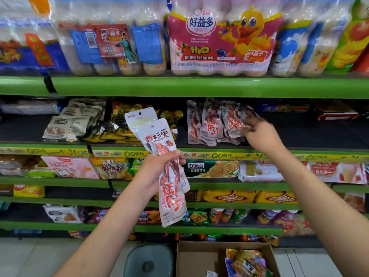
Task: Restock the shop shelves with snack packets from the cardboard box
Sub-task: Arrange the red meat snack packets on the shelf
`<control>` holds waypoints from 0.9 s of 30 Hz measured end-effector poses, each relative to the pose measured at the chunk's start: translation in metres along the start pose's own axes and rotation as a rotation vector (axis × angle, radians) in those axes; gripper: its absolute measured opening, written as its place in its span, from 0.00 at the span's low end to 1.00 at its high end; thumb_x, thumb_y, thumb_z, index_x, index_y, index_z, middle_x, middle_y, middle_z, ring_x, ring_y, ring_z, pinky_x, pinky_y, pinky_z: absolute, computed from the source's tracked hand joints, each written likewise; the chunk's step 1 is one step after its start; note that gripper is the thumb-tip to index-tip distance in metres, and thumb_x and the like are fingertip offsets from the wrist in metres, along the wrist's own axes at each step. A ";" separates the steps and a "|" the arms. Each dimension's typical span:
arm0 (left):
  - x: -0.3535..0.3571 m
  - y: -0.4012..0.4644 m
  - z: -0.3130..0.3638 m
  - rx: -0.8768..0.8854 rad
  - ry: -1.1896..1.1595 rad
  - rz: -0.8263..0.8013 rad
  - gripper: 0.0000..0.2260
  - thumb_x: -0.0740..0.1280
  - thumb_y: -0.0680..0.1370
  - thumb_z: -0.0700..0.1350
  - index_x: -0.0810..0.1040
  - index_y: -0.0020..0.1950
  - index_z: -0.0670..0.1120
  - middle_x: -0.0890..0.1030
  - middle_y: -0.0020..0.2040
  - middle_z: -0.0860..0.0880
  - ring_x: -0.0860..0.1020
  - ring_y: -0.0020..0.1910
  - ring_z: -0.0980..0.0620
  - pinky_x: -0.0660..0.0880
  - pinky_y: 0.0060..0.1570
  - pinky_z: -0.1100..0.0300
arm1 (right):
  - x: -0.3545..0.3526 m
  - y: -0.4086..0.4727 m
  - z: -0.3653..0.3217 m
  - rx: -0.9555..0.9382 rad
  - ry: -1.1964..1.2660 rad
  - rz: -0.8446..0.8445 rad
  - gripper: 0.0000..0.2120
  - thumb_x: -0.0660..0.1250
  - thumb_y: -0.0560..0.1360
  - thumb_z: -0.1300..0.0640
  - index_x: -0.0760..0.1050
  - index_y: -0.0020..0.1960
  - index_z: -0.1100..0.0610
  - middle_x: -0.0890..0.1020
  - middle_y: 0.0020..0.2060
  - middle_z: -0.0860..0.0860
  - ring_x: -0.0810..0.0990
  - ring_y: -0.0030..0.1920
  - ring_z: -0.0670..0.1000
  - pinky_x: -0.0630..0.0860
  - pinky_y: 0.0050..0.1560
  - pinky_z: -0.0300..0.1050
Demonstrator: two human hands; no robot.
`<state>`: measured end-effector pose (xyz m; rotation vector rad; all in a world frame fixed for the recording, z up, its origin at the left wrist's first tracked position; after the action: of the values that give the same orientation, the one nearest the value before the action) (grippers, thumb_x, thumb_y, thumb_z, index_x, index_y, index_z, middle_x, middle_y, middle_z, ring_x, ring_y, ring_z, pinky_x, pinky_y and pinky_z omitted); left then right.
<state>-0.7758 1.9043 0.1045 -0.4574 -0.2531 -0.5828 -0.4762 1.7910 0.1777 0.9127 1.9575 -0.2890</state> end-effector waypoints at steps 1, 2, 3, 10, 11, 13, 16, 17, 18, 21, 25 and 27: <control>0.003 0.000 -0.001 -0.004 0.003 -0.009 0.04 0.73 0.76 0.39 0.83 0.47 0.38 0.86 0.43 0.41 0.86 0.44 0.47 0.80 0.43 0.53 | -0.001 -0.009 -0.004 -0.029 -0.008 0.021 0.18 0.67 0.78 0.57 0.77 0.67 0.57 0.80 0.63 0.59 0.82 0.56 0.60 0.76 0.56 0.48; 0.006 0.001 -0.002 -0.009 0.010 -0.020 0.04 0.72 0.76 0.39 0.83 0.47 0.38 0.86 0.43 0.41 0.86 0.43 0.47 0.79 0.44 0.53 | -0.001 -0.019 -0.008 -0.052 -0.034 0.042 0.18 0.66 0.78 0.58 0.77 0.67 0.58 0.79 0.64 0.60 0.81 0.57 0.61 0.76 0.57 0.49; 0.009 0.001 -0.003 -0.020 0.015 -0.032 0.04 0.72 0.76 0.39 0.83 0.46 0.38 0.86 0.43 0.41 0.86 0.43 0.47 0.79 0.45 0.54 | -0.001 -0.031 -0.011 -0.071 -0.072 0.059 0.18 0.65 0.78 0.58 0.77 0.67 0.60 0.77 0.66 0.61 0.78 0.61 0.61 0.74 0.62 0.51; 0.041 0.001 -0.011 -0.077 -0.020 -0.138 0.07 0.64 0.77 0.38 0.77 0.53 0.39 0.86 0.44 0.43 0.86 0.43 0.49 0.79 0.44 0.54 | 0.047 -0.134 -0.057 -0.124 0.370 -0.214 0.20 0.67 0.78 0.47 0.71 0.69 0.46 0.77 0.60 0.41 0.76 0.57 0.37 0.78 0.59 0.44; 0.046 0.000 -0.013 -0.076 -0.021 -0.140 0.08 0.64 0.77 0.38 0.77 0.55 0.39 0.86 0.44 0.43 0.86 0.43 0.49 0.80 0.44 0.53 | 0.057 -0.146 -0.065 -0.122 0.432 -0.271 0.24 0.68 0.76 0.44 0.69 0.70 0.43 0.76 0.60 0.38 0.76 0.55 0.36 0.78 0.57 0.41; 0.054 0.000 -0.015 -0.062 -0.012 -0.135 0.07 0.67 0.78 0.38 0.78 0.55 0.38 0.85 0.42 0.43 0.85 0.41 0.48 0.82 0.43 0.53 | 0.071 -0.163 -0.076 -0.129 0.486 -0.313 0.31 0.72 0.73 0.41 0.63 0.71 0.37 0.74 0.60 0.36 0.76 0.55 0.36 0.76 0.54 0.35; 0.060 -0.001 -0.017 -0.043 0.013 -0.106 0.08 0.70 0.77 0.39 0.81 0.55 0.37 0.85 0.42 0.43 0.85 0.38 0.48 0.83 0.42 0.54 | 0.090 -0.178 -0.082 -0.121 0.560 -0.339 0.41 0.76 0.66 0.44 0.57 0.72 0.34 0.76 0.56 0.30 0.78 0.54 0.33 0.73 0.49 0.24; 0.061 -0.001 -0.018 -0.046 0.022 -0.110 0.10 0.71 0.77 0.40 0.81 0.56 0.36 0.85 0.43 0.42 0.85 0.39 0.47 0.83 0.43 0.54 | 0.094 -0.179 -0.080 -0.100 0.586 -0.342 0.41 0.77 0.66 0.45 0.57 0.72 0.34 0.77 0.54 0.29 0.79 0.53 0.33 0.74 0.48 0.24; 0.063 -0.002 -0.019 -0.051 0.027 -0.130 0.11 0.71 0.77 0.40 0.81 0.57 0.36 0.86 0.44 0.41 0.85 0.40 0.47 0.83 0.43 0.53 | 0.096 -0.179 -0.077 -0.072 0.606 -0.338 0.39 0.77 0.67 0.48 0.59 0.71 0.36 0.80 0.52 0.31 0.81 0.51 0.34 0.75 0.46 0.27; 0.067 -0.006 -0.021 -0.056 0.036 -0.181 0.08 0.71 0.78 0.41 0.82 0.54 0.39 0.86 0.47 0.40 0.86 0.45 0.45 0.84 0.47 0.49 | 0.095 -0.175 -0.066 -0.004 0.680 -0.292 0.13 0.73 0.75 0.56 0.76 0.56 0.46 0.85 0.44 0.40 0.83 0.42 0.39 0.78 0.43 0.41; 0.065 -0.009 -0.020 -0.065 0.082 -0.217 0.09 0.72 0.77 0.46 0.81 0.54 0.43 0.86 0.51 0.41 0.85 0.50 0.43 0.83 0.49 0.48 | 0.089 -0.173 -0.058 0.040 0.745 -0.258 0.11 0.67 0.80 0.55 0.76 0.40 0.46 0.83 0.36 0.46 0.80 0.35 0.44 0.77 0.40 0.45; 0.062 -0.013 -0.020 -0.096 0.129 -0.275 0.17 0.74 0.74 0.52 0.81 0.57 0.43 0.86 0.53 0.40 0.85 0.52 0.43 0.83 0.48 0.50 | 0.089 -0.172 -0.049 0.115 0.824 -0.255 0.13 0.65 0.81 0.56 0.75 0.38 0.48 0.83 0.36 0.48 0.80 0.34 0.45 0.77 0.38 0.45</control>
<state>-0.7307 1.8562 0.1136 -0.4789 -0.1666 -0.8933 -0.6551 1.7401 0.1042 0.9376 2.8520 -0.1809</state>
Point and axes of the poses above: each hand's wrist, its own y-axis towards the middle knuckle, its own x-axis out of the palm, z = x × y, the point moved 9 cm from there along y, towards the middle knuckle
